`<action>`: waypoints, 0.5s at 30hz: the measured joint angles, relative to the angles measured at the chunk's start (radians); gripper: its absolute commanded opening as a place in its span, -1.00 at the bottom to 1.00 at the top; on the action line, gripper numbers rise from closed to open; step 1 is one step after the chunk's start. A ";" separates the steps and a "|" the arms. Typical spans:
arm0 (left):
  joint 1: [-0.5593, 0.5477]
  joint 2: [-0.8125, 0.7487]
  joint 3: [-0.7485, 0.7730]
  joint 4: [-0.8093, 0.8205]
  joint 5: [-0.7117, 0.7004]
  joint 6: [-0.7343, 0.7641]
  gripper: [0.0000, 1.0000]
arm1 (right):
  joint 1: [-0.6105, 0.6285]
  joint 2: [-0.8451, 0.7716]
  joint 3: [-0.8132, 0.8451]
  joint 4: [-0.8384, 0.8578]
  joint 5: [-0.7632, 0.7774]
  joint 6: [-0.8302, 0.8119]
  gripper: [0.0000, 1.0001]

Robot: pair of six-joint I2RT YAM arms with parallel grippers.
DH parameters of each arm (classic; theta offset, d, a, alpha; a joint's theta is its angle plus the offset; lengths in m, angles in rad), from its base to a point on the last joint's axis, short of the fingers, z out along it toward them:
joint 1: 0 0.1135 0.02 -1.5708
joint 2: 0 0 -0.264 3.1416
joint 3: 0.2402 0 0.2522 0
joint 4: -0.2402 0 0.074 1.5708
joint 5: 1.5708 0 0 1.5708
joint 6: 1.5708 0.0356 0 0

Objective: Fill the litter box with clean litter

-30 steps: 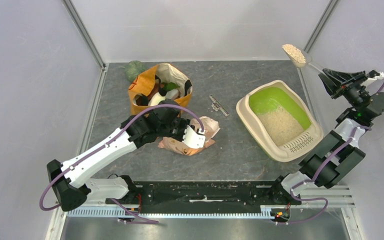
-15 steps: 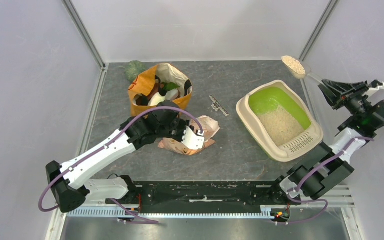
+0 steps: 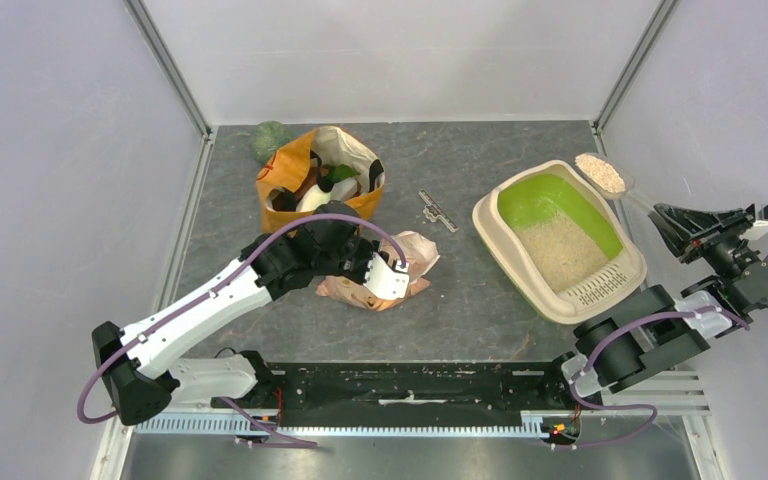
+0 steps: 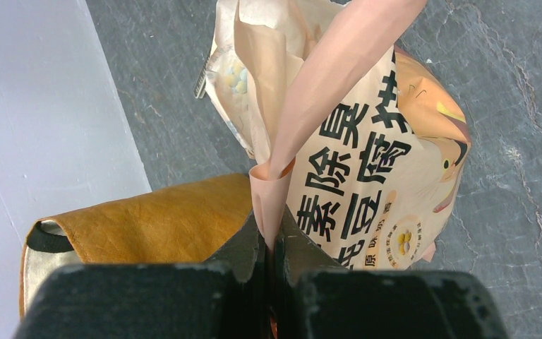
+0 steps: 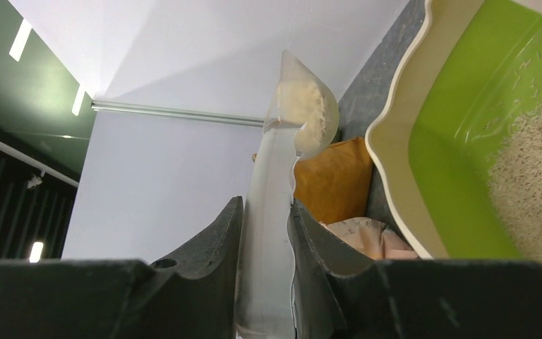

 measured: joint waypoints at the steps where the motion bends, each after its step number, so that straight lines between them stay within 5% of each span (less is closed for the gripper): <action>1: 0.000 0.000 0.000 0.000 0.000 0.000 -0.96 | -0.001 0.017 0.000 0.043 0.000 0.018 -1.00; 15: 0.000 0.000 -0.011 0.021 0.000 0.000 -0.96 | -0.005 0.051 0.000 0.166 0.000 0.076 -1.00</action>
